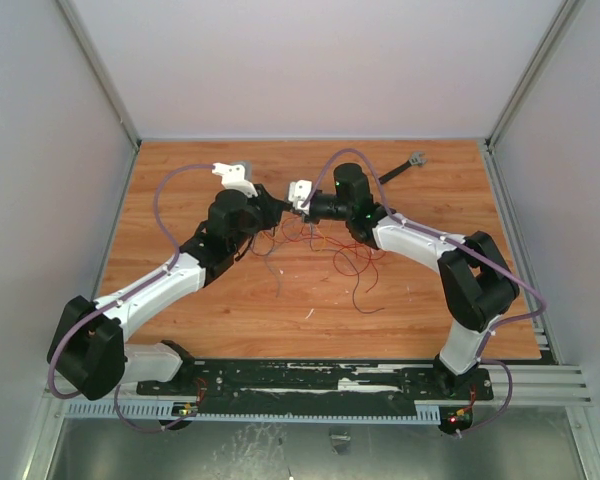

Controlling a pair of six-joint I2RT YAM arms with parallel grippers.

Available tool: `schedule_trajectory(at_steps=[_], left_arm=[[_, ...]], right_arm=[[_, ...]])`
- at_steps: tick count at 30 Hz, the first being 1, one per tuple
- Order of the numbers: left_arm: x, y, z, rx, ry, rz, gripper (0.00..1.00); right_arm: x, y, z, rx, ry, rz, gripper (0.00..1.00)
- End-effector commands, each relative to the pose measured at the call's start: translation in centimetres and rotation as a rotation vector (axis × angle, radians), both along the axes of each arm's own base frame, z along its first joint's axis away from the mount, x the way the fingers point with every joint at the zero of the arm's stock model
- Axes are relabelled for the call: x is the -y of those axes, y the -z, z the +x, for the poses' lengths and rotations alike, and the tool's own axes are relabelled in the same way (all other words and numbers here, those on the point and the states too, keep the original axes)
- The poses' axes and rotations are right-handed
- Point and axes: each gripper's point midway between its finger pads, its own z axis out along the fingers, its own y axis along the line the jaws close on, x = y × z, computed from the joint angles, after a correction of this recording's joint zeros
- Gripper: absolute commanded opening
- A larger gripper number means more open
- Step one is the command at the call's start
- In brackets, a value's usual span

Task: Zip-tie the wires
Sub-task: Tie the cable at the center of the board.

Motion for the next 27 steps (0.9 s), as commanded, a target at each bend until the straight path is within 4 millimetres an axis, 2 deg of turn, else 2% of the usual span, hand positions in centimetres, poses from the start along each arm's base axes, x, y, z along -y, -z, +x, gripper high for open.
schedule_trajectory(at_steps=[1,8,11,20,27], left_arm=[[0.7,-2.9,0.2,0.060,0.022,-0.049,0.32],[0.4,-3.7,0.1,0.077,0.012,-0.051,0.37],[0.4,-4.2,0.2,0.085,0.010,-0.052,0.43],[0.3,-7.0,0.5,0.130,0.002,-0.056,0.57],[-0.5,-7.4,0.4,0.135,-0.022,-0.032,0.65]], right_arm=[[-0.7,-1.0,-0.5,0.002,-0.012,0.045,0.05],[-0.6,-0.2,-0.5,-0.021,-0.004,0.051,0.04],[-0.5,-0.2,-0.6,-0.030,-0.004,0.065,0.04],[-0.4,0.3,-0.6,-0.050,0.006,0.072,0.03],[-0.3,0.5,-0.5,-0.051,0.017,0.066,0.02]])
